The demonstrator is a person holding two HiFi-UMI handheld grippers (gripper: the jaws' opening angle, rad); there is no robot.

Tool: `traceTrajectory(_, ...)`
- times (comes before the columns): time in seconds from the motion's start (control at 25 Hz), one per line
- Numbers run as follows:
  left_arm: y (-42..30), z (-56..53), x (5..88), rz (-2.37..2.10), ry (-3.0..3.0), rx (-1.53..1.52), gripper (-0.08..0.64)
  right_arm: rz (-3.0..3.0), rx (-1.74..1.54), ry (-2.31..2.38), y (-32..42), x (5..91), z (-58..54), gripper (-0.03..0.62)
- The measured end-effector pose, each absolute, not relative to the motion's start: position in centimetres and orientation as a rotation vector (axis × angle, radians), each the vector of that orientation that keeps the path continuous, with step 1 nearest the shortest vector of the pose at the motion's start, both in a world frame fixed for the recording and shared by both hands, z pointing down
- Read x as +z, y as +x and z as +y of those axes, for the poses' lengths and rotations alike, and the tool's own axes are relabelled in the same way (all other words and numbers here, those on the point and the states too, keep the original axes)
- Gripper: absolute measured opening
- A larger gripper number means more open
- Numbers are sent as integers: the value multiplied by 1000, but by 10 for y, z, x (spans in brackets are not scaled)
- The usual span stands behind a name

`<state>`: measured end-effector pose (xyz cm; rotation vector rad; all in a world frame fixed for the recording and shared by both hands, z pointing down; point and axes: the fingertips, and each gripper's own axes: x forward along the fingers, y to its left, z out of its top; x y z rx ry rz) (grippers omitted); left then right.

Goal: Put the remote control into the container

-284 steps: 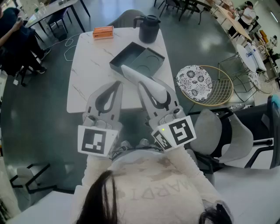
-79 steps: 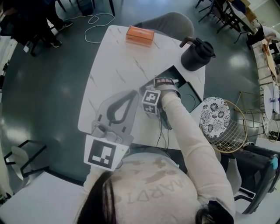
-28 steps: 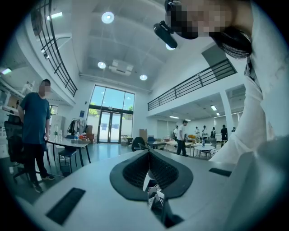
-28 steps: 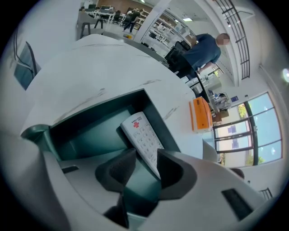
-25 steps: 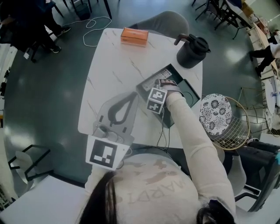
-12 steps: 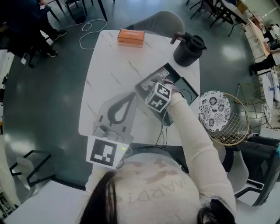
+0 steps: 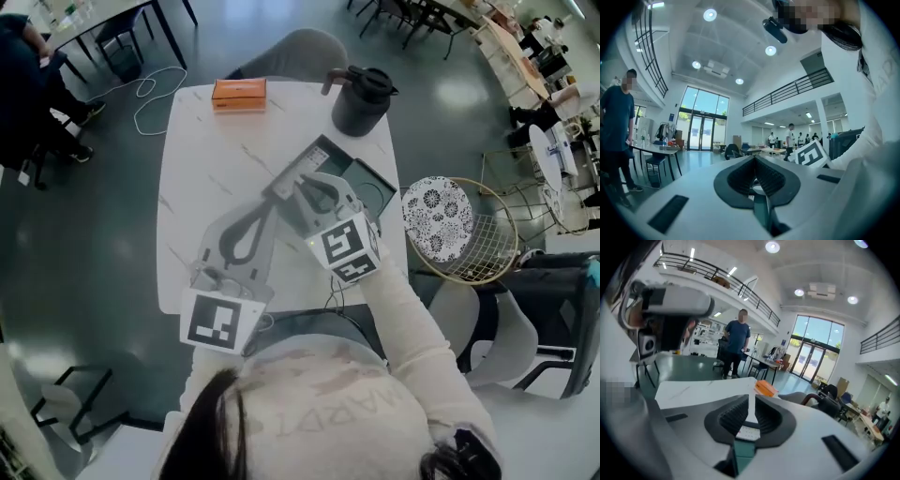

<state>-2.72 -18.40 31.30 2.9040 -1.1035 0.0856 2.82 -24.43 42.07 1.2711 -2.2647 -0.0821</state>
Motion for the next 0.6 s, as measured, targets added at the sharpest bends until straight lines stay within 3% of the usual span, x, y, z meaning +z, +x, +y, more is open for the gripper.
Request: traceTrajectory(0.6, 22, -126, 283, -1062, 2997, 11, 12, -2813, 70, 1683, 71, 289, -126, 31)
